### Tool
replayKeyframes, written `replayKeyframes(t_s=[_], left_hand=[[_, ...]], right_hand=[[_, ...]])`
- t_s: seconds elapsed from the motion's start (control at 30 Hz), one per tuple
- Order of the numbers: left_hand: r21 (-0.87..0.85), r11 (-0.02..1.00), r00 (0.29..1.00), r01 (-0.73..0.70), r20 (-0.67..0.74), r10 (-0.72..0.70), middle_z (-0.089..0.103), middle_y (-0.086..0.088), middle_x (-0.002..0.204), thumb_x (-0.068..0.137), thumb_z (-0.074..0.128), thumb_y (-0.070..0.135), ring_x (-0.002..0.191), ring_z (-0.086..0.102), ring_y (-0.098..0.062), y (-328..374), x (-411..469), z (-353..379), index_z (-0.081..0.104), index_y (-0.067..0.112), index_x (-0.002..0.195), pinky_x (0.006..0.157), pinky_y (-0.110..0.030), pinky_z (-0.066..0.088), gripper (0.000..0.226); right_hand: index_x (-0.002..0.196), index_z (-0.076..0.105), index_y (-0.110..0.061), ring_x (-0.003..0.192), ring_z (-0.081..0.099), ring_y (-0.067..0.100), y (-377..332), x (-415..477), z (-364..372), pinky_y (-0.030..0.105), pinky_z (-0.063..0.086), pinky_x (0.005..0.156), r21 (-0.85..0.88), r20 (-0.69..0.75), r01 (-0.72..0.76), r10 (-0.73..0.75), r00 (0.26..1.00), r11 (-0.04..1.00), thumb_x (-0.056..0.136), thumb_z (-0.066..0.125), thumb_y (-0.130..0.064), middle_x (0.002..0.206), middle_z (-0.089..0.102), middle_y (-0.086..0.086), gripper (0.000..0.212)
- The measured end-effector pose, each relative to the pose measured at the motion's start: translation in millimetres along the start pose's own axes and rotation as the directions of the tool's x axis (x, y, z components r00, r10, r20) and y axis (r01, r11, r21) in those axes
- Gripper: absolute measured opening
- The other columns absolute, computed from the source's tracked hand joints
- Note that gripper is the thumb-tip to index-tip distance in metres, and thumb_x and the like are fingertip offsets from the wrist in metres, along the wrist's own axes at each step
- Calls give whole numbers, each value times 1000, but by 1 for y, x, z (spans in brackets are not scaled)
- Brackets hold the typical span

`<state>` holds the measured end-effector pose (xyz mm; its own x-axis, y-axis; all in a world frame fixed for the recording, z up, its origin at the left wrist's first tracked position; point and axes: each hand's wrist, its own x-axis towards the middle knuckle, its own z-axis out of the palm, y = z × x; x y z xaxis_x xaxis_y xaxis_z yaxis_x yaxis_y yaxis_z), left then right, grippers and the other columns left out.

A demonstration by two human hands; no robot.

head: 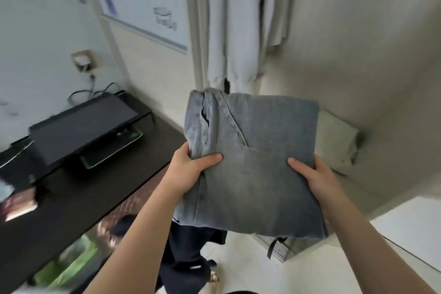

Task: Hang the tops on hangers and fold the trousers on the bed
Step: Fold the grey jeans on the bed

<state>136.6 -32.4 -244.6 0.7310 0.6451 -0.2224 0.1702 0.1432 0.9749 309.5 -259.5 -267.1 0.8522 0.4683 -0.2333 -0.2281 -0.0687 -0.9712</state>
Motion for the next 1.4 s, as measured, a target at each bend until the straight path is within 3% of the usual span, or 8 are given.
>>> replayKeyframes(t_s=[0.1,0.37,0.5,0.63,0.77,0.97,1.2,1.4], left_hand=[[9,998,994,56,96,-57,77,3,106,74,89,17,97,74,-17,7,54,17,67,17,118,89,-41,59,50],[90,981,936,171,295,-190,78,5,102,74,89,24,92,75,-18,10,168,79,67,25,113,82,-38,60,45],[122,984,941,126,300,-158,75,7,103,74,88,20,93,73,-15,8,216,119,66,23,115,76,-32,58,47],[156,985,960,75,257,-114,74,6,110,72,90,19,98,71,-15,-4,257,156,65,18,124,87,-38,58,58],[152,987,971,47,223,-80,70,12,106,77,87,17,96,68,-7,-13,290,184,61,20,123,77,-26,55,53],[245,967,961,71,242,-132,68,5,110,78,86,18,94,66,-12,-38,342,226,60,17,124,78,-24,52,53],[321,940,849,113,461,-260,67,-3,129,78,87,21,112,66,-24,-81,409,310,58,11,136,97,-41,54,66],[305,950,800,70,552,-236,67,-1,123,78,87,19,107,65,-20,-105,457,398,58,13,131,88,-30,52,61]], right_hand=[[115,66,-17,80,74,8,-2,20,-7,18,55,59,32,-114,-24,27,993,999,88,73,-17,102,76,-2,28],[122,67,-15,94,74,14,13,79,-35,31,56,80,92,-356,-100,127,926,991,87,75,-21,105,77,-5,36],[122,67,-16,100,73,19,23,133,-55,37,57,89,154,-391,-135,186,902,979,88,75,-20,110,76,-1,35],[120,68,-14,96,73,20,33,200,-73,34,56,80,206,-400,-165,237,885,964,87,74,-12,107,77,3,34],[113,68,-16,95,71,21,36,254,-85,36,57,82,244,-424,-159,253,870,957,87,72,-9,106,75,4,27],[96,67,-22,96,69,22,50,303,-107,44,56,93,219,-568,-205,295,768,954,90,70,-10,105,73,5,13],[125,65,-9,103,68,28,76,327,-176,47,55,96,242,-711,-294,375,595,925,93,69,-15,116,71,9,33],[126,64,-3,109,66,31,80,362,-232,46,53,99,157,-830,-305,293,474,939,95,65,-13,119,69,13,32]])
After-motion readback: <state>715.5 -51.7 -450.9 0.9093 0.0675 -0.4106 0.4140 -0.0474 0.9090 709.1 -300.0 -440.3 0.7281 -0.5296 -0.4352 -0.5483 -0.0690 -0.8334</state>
